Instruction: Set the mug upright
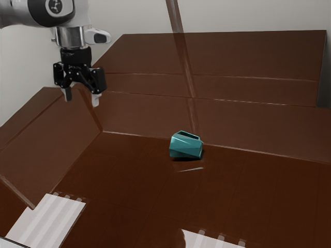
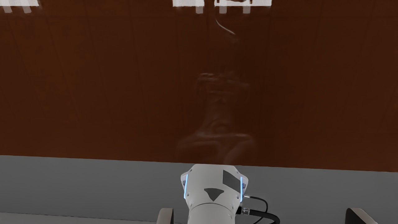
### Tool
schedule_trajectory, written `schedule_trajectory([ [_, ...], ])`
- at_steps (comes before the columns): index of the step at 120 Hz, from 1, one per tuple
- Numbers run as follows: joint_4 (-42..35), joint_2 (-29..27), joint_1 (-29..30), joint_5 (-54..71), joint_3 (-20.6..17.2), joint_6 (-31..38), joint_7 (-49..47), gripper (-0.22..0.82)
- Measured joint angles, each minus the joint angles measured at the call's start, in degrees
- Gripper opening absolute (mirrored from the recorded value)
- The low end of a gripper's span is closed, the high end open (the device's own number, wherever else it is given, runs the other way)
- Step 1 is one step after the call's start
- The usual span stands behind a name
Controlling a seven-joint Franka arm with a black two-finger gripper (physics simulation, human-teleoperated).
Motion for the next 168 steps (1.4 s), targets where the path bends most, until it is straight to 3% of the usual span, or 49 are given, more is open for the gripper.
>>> schedule_trajectory([
  [14,0.06,1.20,-2.22,-0.49,1.12,7.72,-0.98,0.60],
  [30,-3.62,8.09,-12.05,-5.99,11.47,17.51,-0.76,0.60],
  [44,-7.58,14.03,-5.50,-18.68,17.71,26.48,2.87,0.60],
  [53,-12.44,16.10,-4.31,-29.65,19.88,32.20,6.84,0.60],
  [72,-19.06,19.42,-4.37,-50.92,20.57,40.16,16.86,0.60],
  [99,-23.17,22.56,-5.98,-67.69,20.59,44.66,29.25,0.60],
  [119,-23.22,25.96,-8.54,-74.82,20.12,46.49,36.25,0.60],
  [168,-23.32,28.27,-12.16,-81.42,19.16,49.08,46.97,0.60],
])
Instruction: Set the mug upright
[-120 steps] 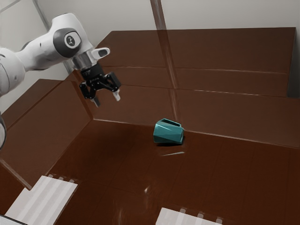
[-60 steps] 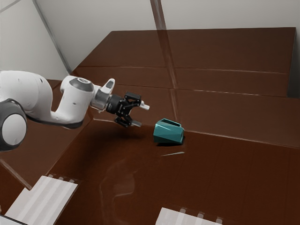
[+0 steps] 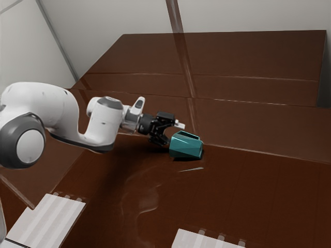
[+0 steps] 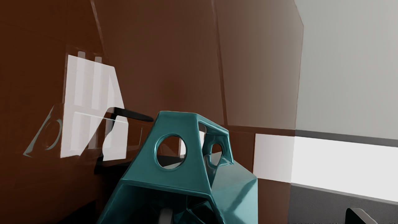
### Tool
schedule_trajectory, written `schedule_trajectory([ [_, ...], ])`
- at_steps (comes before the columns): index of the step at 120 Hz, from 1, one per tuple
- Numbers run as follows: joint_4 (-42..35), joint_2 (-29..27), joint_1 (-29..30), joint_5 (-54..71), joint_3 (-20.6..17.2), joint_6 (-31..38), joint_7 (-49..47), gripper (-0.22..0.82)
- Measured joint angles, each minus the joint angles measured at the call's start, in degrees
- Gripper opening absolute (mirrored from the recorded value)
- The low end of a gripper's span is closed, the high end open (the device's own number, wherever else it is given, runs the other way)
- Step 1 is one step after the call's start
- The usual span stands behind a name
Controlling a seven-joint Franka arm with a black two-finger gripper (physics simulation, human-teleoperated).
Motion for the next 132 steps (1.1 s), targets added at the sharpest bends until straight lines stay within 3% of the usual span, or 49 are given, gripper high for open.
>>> schedule_trajectory([
  [12,0.08,0.32,-0.78,-1.15,-0.50,0.64,1.66,0.58],
  [33,0.07,0.25,-0.82,-1.68,-0.64,1.72,3.95,0.16],
  [48,0.14,-0.08,-0.83,-1.80,-0.65,2.03,5.20,-0.02],
  [69,0.42,-0.61,-0.82,-1.98,-0.65,2.03,6.53,-0.12],
  [97,2.35,-3.17,-1.53,-0.30,-0.69,2.46,7.34,-0.14],
  [109,10.32,-5.90,-1.31,14.08,-0.39,2.35,5.62,-0.15],
  [132,23.31,-7.53,-4.98,61.28,-1.19,-2.15,-2.34,-0.17],
])
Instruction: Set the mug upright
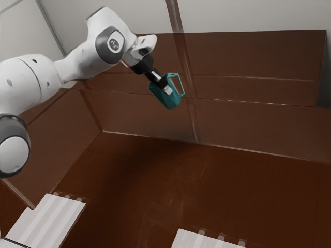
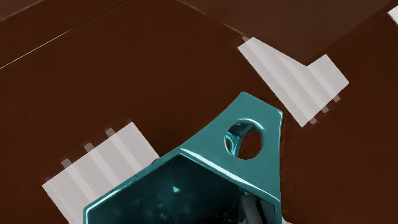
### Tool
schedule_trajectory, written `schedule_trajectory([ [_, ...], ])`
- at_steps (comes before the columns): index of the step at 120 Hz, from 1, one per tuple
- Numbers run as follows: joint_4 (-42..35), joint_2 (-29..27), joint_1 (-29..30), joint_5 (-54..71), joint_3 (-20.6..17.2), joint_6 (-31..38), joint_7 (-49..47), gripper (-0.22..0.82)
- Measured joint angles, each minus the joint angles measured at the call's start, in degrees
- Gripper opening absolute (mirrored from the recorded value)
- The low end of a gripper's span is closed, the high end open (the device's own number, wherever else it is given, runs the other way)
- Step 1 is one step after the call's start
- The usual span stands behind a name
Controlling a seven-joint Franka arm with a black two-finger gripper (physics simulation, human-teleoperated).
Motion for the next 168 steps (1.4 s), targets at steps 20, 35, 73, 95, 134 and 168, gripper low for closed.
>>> schedule_trajectory([
  [20,-1.88,0.56,-1.52,23.09,0.61,-4.58,-9.59,-0.17],
  [35,-6.82,0.42,-0.98,25.56,1.95,-2.65,-16.02,-0.16],
  [73,-13.49,0.22,0.92,17.44,4.47,4.72,-27.23,-0.17],
  [95,-14.81,1.10,1.36,15.64,4.73,7.79,-31.36,-0.17],
  [134,-14.88,1.42,1.26,14.43,4.83,9.12,-36.15,0.32],
  [168,-5.74,-4.77,0.36,15.77,3.84,0.00,-38.74,0.53],
])
